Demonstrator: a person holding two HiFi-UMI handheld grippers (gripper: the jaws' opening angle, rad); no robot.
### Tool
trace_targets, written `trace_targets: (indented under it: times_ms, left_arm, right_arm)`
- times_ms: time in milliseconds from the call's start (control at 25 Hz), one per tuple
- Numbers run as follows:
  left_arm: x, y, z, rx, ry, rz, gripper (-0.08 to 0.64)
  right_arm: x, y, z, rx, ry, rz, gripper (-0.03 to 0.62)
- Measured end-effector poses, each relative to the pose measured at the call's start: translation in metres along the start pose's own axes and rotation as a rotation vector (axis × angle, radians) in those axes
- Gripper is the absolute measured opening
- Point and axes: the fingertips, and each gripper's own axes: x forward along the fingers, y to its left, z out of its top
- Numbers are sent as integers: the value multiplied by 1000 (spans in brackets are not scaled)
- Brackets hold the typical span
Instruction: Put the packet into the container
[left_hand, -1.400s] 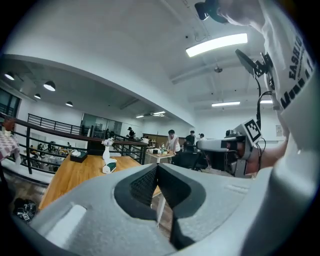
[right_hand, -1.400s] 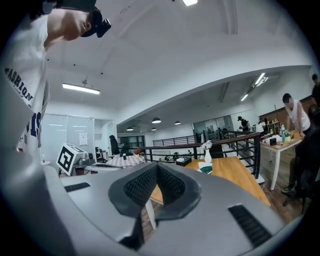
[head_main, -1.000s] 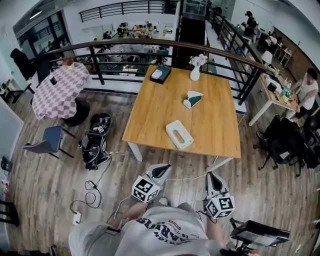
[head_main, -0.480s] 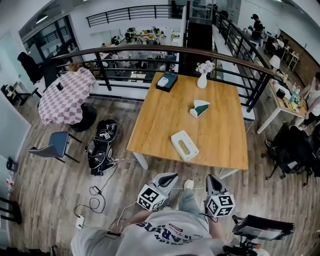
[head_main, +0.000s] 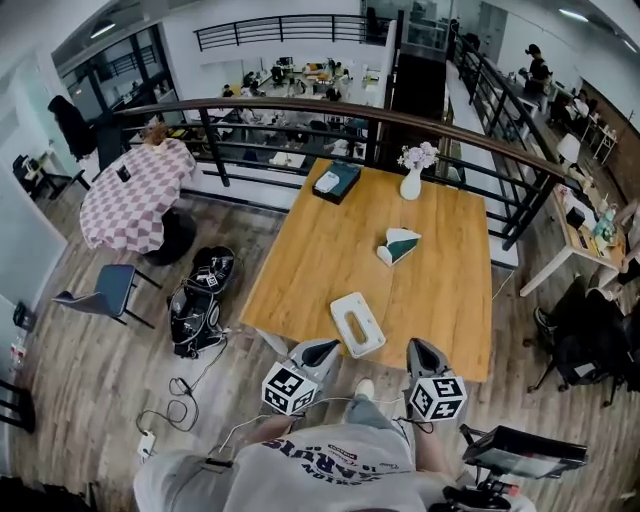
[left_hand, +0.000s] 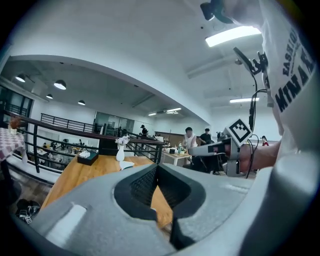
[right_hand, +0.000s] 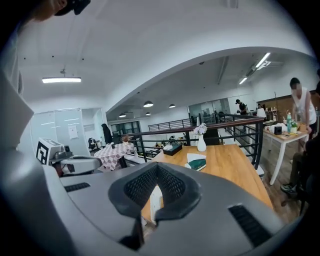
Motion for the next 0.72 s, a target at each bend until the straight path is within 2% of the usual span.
trace_targets:
  times_ms: [240,560,640,720]
  left_arm:
    - [85,16,48,9,-61,-38,5]
    - [181,24,53,-6,21,-56,5]
    - [202,26,57,-25,16,-52,5]
    - [219,30,61,-91,-5,-45,5]
  right_arm:
    - [46,-61,11,33,18,-1,8]
    - [83,-145,30,82,24,10,8]
    - [92,-163,30,74,39,22,8]
    - [102,-179,29,58,62,40,8]
